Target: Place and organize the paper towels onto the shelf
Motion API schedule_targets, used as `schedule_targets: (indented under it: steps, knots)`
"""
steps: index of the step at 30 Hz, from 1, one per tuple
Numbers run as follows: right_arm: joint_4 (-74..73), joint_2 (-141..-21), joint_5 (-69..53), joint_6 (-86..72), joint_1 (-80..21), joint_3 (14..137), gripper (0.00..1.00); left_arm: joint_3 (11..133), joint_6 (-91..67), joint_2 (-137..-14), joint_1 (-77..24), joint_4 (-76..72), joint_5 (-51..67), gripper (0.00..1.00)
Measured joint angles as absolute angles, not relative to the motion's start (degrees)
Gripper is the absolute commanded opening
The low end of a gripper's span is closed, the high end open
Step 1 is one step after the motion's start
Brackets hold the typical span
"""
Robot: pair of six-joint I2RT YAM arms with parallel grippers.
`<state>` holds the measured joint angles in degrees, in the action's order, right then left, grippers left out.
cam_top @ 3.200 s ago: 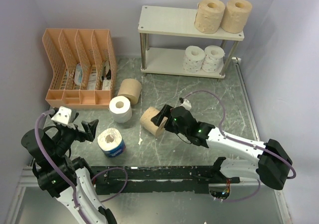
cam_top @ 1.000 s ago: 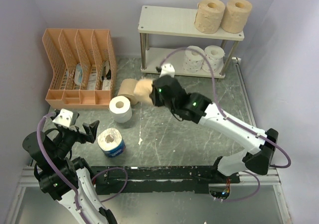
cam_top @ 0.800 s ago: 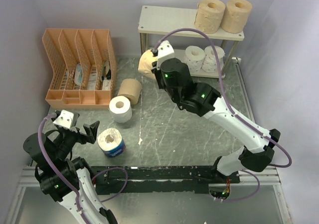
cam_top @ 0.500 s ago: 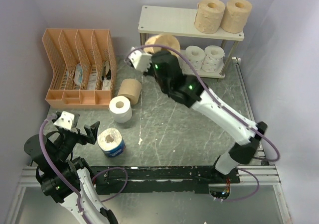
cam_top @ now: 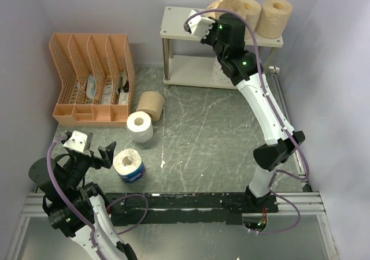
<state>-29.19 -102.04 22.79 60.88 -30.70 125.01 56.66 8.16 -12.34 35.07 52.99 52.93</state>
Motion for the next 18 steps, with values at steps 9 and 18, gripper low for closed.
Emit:
schedule_targets:
  steps: [9, 18]
  knots:
    - [-27.1, -104.4, 20.1, 60.7, -28.9, 123.9, 0.0, 56.7, 8.2, -12.4, 35.1, 53.0, 53.2, 0.94]
    - [-22.7, -106.5, 20.1, 60.9, -28.8, 121.3, 0.0, 56.7, 8.2, -12.4, 35.1, 53.0, 53.2, 0.94]
